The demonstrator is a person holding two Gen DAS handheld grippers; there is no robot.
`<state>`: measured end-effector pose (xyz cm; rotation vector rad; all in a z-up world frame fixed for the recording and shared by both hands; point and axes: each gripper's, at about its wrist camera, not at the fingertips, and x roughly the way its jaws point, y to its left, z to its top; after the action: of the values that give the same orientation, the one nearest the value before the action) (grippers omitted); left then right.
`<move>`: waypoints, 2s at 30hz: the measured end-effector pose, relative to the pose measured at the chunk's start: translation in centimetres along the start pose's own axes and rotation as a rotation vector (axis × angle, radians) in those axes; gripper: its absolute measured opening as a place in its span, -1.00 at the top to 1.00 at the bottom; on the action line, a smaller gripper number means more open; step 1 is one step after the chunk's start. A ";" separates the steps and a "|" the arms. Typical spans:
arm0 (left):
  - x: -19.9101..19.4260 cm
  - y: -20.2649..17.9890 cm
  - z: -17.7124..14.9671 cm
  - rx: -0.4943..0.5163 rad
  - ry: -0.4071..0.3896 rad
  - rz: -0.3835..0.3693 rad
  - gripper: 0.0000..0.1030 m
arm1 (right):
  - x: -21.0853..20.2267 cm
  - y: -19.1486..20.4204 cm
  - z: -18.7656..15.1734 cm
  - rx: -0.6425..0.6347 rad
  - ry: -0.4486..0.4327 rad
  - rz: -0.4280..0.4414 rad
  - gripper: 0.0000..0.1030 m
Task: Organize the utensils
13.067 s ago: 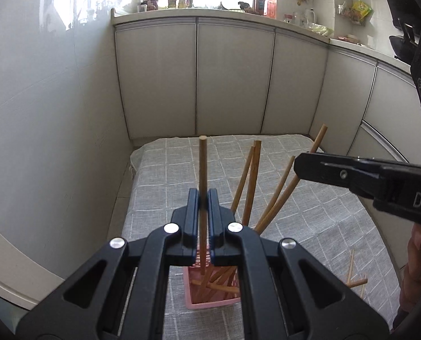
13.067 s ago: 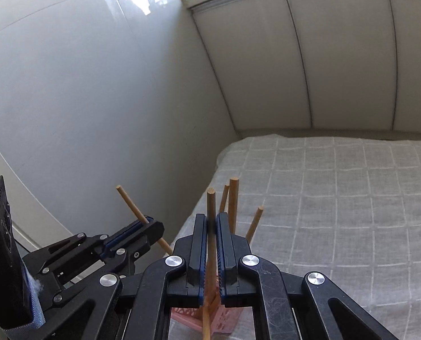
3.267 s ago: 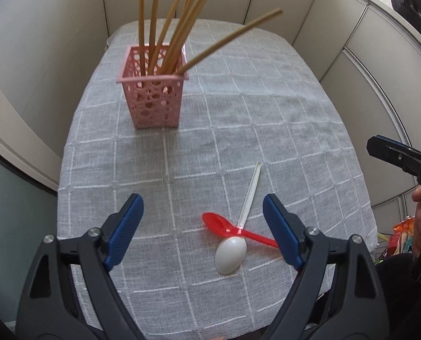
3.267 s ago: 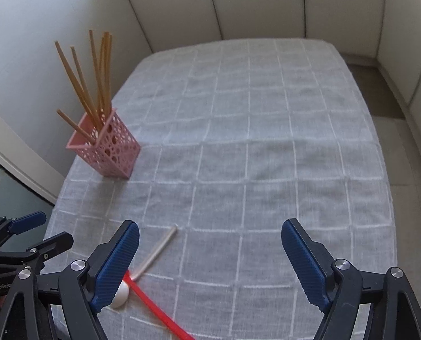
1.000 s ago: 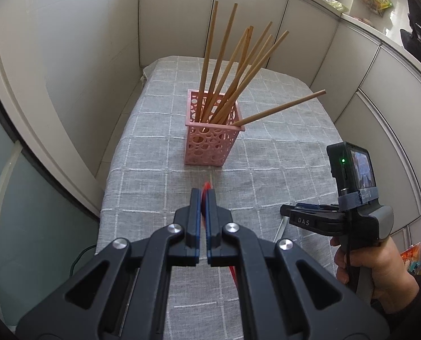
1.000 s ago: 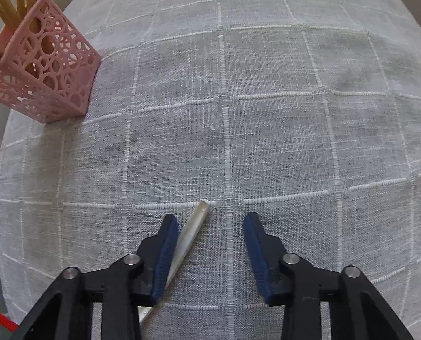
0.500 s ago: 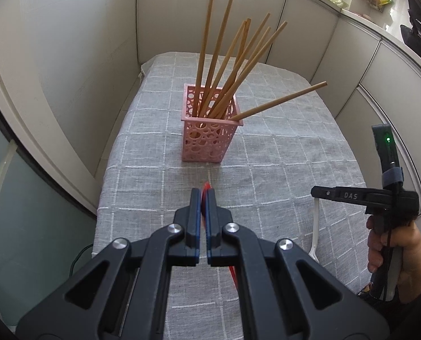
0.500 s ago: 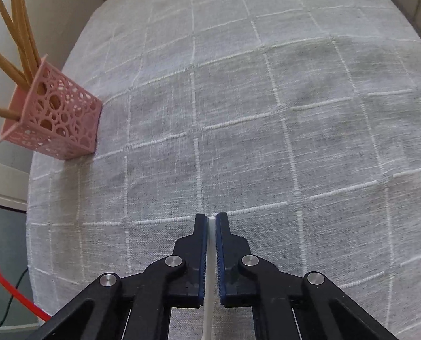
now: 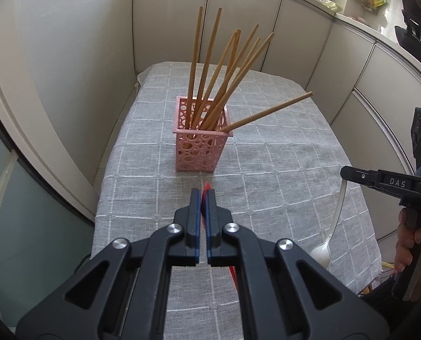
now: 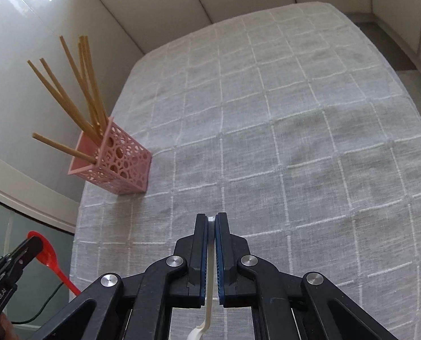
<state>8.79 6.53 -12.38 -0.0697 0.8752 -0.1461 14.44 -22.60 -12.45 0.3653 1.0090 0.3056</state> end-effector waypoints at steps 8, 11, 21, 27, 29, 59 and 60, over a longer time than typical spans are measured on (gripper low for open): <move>-2.0 0.2 0.9 -0.011 -0.064 -0.006 0.94 | -3.6 2.5 0.5 -0.078 -0.112 0.044 0.93; -3.3 0.3 1.6 -0.013 -0.107 -0.010 0.94 | -4.9 3.1 0.7 -0.098 -0.145 0.059 0.93; -7.2 2.0 4.0 -0.040 -0.252 0.073 0.94 | -6.5 4.4 1.9 -0.111 -0.209 0.100 0.93; -8.9 2.6 5.9 -0.060 -0.343 0.137 0.94 | -6.5 4.2 2.6 -0.103 -0.222 0.110 0.93; -9.1 2.5 6.7 -0.063 -0.373 0.146 0.94 | -6.4 4.0 2.8 -0.100 -0.225 0.111 0.93; 1.7 1.3 12.4 -0.086 -0.414 0.280 0.93 | -3.5 2.5 5.1 -0.092 -0.200 0.103 0.93; 1.9 1.5 12.5 -0.089 -0.376 0.257 0.93 | -3.5 2.5 5.1 -0.092 -0.198 0.104 0.93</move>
<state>19.68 7.79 -6.02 -0.0643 0.5086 0.1440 16.89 -22.54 -6.28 0.3581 0.7809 0.4001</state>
